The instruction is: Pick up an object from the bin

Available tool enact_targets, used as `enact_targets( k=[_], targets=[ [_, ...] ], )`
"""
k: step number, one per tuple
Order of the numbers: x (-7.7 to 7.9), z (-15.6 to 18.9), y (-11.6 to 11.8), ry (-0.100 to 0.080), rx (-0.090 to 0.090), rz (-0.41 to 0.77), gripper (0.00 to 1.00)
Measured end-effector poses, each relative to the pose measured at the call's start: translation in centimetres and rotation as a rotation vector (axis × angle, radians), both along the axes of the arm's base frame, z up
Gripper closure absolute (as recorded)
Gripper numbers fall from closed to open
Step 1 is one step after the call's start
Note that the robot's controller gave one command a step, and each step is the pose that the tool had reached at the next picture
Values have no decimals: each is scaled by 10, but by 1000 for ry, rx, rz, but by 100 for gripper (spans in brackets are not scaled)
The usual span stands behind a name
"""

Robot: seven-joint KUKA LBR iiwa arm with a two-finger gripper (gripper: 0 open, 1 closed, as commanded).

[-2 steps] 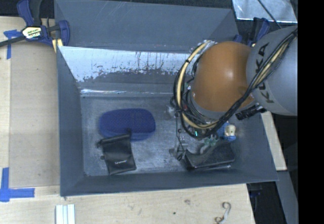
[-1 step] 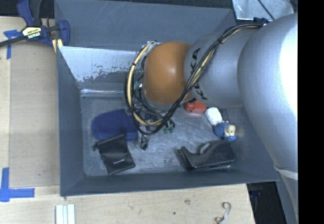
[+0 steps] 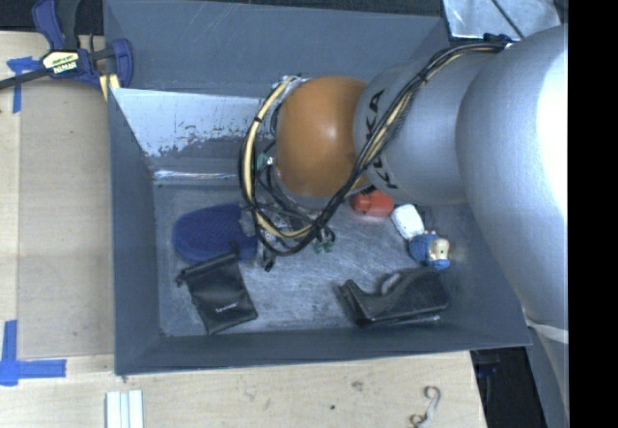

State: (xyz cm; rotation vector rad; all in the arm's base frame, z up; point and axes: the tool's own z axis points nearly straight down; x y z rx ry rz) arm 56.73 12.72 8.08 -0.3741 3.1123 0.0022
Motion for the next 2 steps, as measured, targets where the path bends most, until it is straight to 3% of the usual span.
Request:
enact_targets(
  k=[1,2],
  targets=[
    [20,110,19,-5,0,19,100],
    [42,215,1,-7,-1,67,100]
  ],
)
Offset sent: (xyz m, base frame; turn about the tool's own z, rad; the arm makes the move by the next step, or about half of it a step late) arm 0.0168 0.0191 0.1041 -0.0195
